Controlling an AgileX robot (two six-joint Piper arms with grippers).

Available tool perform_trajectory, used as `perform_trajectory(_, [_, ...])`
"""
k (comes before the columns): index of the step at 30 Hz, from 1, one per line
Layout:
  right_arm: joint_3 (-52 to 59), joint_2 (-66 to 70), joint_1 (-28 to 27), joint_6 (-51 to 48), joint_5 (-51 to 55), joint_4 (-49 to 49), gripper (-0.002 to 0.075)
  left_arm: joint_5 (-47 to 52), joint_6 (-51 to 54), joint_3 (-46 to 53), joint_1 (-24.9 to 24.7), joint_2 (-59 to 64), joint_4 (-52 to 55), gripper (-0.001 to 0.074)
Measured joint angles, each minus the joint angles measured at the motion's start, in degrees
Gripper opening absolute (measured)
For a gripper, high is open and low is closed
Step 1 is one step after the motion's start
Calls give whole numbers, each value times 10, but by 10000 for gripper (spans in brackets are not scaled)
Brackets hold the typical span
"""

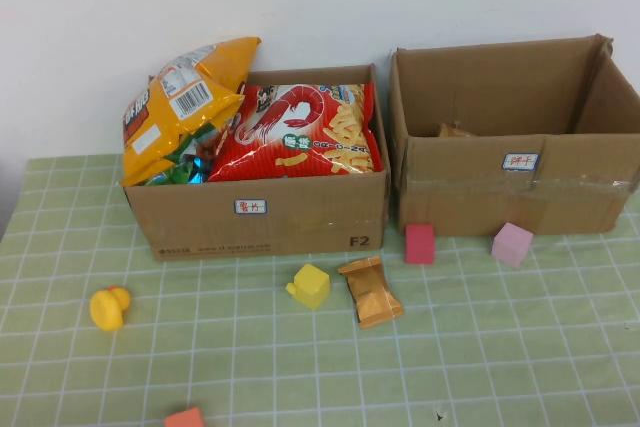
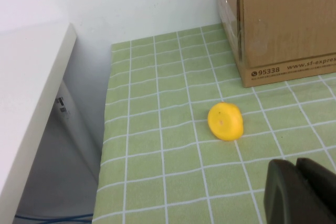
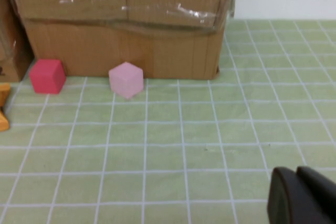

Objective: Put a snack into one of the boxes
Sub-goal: Pick up the biscuit

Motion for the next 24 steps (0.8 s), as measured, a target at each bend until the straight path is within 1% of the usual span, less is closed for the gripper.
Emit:
perform_trajectory(7, [-2, -22, -14, -39, 7, -19, 0, 0, 0, 0, 0, 0, 0, -2])
perform_trajectory(24, [-2, -22, -14, -42, 9, -23, 0, 0, -1, 0, 0, 0, 0, -2])
